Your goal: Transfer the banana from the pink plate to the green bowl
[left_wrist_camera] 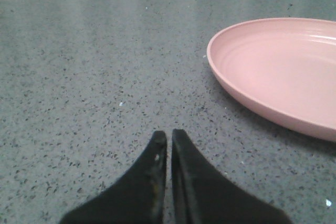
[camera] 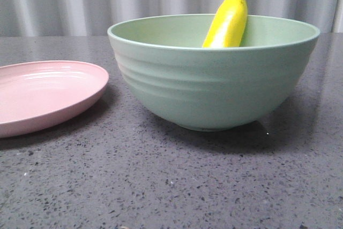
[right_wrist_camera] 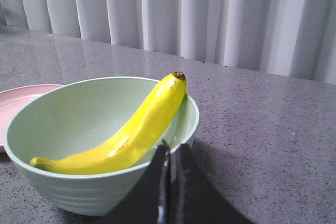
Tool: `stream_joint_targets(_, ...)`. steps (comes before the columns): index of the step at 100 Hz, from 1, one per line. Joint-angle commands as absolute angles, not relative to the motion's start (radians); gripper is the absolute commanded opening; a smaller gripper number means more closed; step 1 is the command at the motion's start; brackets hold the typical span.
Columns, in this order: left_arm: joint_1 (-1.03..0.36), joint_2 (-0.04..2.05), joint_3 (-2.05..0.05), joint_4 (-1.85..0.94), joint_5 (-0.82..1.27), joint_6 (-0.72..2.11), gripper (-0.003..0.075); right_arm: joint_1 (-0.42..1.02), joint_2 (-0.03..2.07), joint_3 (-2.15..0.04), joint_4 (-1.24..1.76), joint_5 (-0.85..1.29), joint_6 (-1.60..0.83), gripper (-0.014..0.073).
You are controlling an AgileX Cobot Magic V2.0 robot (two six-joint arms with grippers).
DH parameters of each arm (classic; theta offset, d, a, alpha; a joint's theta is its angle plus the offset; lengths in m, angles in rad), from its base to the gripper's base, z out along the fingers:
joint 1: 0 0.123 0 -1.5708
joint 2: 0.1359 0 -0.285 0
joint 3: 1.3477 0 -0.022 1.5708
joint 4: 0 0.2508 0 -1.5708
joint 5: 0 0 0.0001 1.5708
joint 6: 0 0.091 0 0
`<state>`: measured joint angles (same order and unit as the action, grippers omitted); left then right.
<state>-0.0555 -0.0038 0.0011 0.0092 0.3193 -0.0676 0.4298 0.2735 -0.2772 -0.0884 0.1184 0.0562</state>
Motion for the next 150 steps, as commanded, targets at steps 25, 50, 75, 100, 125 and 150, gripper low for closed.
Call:
stream_joint_targets(25,-0.049,-0.034,0.011,0.011,0.26,-0.069,-0.002,0.424,0.279,-0.305,-0.103,0.044,0.053,-0.0071)
stream_joint_targets(50,-0.049,-0.034,0.011,0.011,0.26,-0.069,-0.002,0.424,0.279,-0.305,-0.103,0.044,0.053,-0.0071)
stream_joint_targets(75,-0.049,-0.034,0.011,0.011,0.26,-0.069,-0.002,0.424,0.279,-0.29,-0.103,0.037,0.053,-0.0071)
stream_joint_targets(100,-0.049,-0.034,0.011,0.011,0.26,-0.069,-0.002,0.356,0.279,-0.182,-0.103,0.011,0.053,-0.0071)
stream_joint_targets(125,-0.049,-0.034,0.011,0.011,0.26,-0.069,-0.002,0.15,0.276,0.023,-0.103,-0.441,0.074,-0.0071)
stream_joint_targets(150,-0.049,-0.032,0.011,0.011,0.26,-0.069,-0.002,0.018,0.176,0.031,-0.103,-0.356,0.083,-0.0071)
